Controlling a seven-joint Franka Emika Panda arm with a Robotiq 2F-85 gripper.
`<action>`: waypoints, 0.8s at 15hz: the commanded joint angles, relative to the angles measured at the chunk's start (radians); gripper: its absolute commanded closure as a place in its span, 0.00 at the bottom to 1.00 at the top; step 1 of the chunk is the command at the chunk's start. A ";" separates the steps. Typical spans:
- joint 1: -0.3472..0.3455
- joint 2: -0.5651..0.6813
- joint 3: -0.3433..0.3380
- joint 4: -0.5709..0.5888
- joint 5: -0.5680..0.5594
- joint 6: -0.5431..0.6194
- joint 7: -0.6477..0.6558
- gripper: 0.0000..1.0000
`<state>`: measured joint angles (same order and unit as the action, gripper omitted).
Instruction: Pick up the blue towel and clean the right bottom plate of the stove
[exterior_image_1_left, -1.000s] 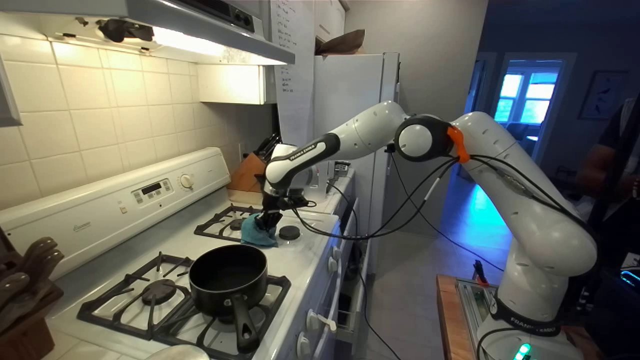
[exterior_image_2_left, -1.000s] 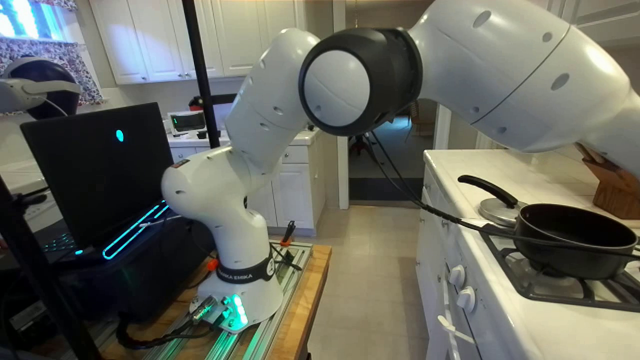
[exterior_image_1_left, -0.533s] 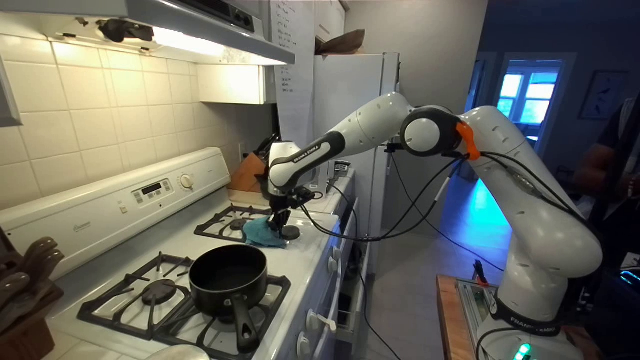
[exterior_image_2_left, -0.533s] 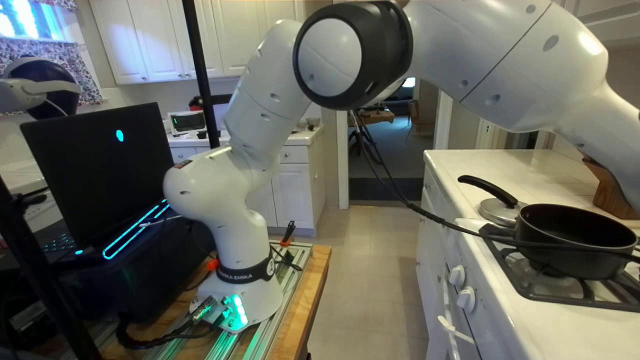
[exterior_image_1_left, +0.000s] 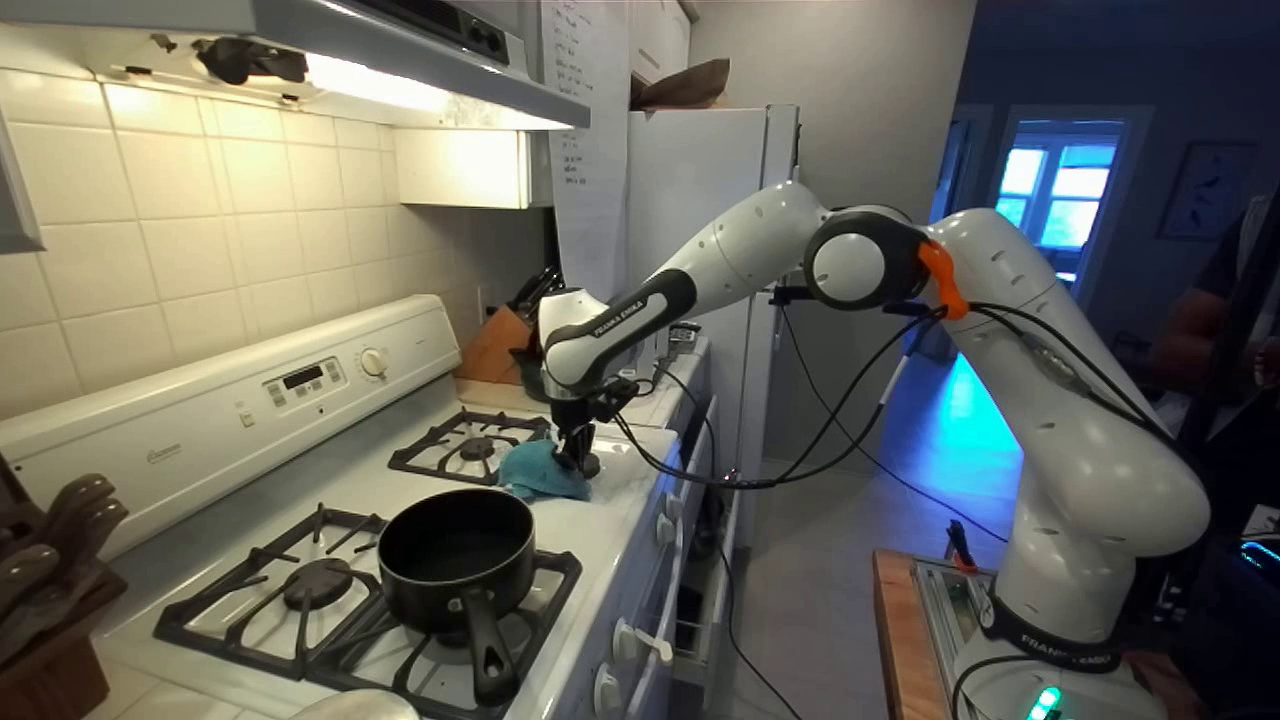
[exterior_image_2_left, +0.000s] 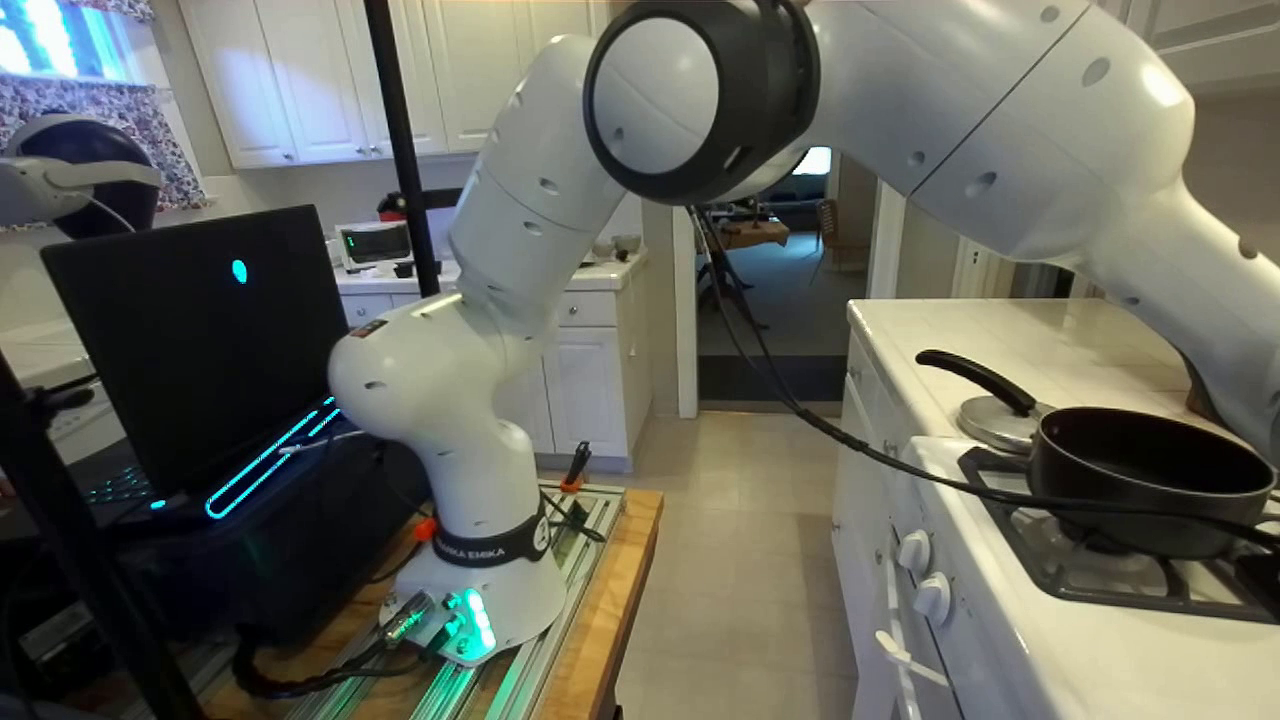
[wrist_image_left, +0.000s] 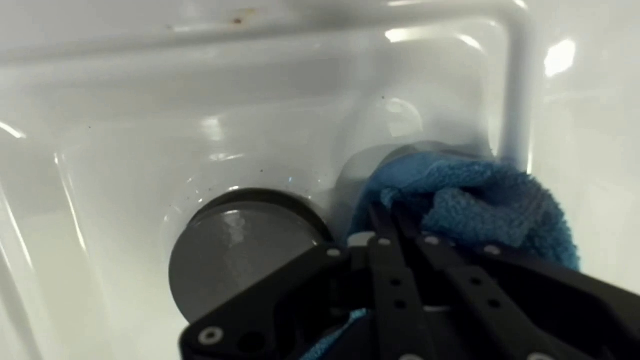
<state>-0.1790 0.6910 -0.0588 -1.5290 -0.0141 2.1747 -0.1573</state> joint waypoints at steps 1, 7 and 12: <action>0.009 -0.065 -0.015 -0.068 -0.044 -0.062 -0.041 0.99; 0.011 -0.087 -0.057 -0.082 -0.158 -0.119 -0.087 0.99; 0.007 -0.057 -0.096 -0.060 -0.244 -0.121 -0.069 0.99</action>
<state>-0.1791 0.6378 -0.1299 -1.5761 -0.2026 2.0665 -0.2308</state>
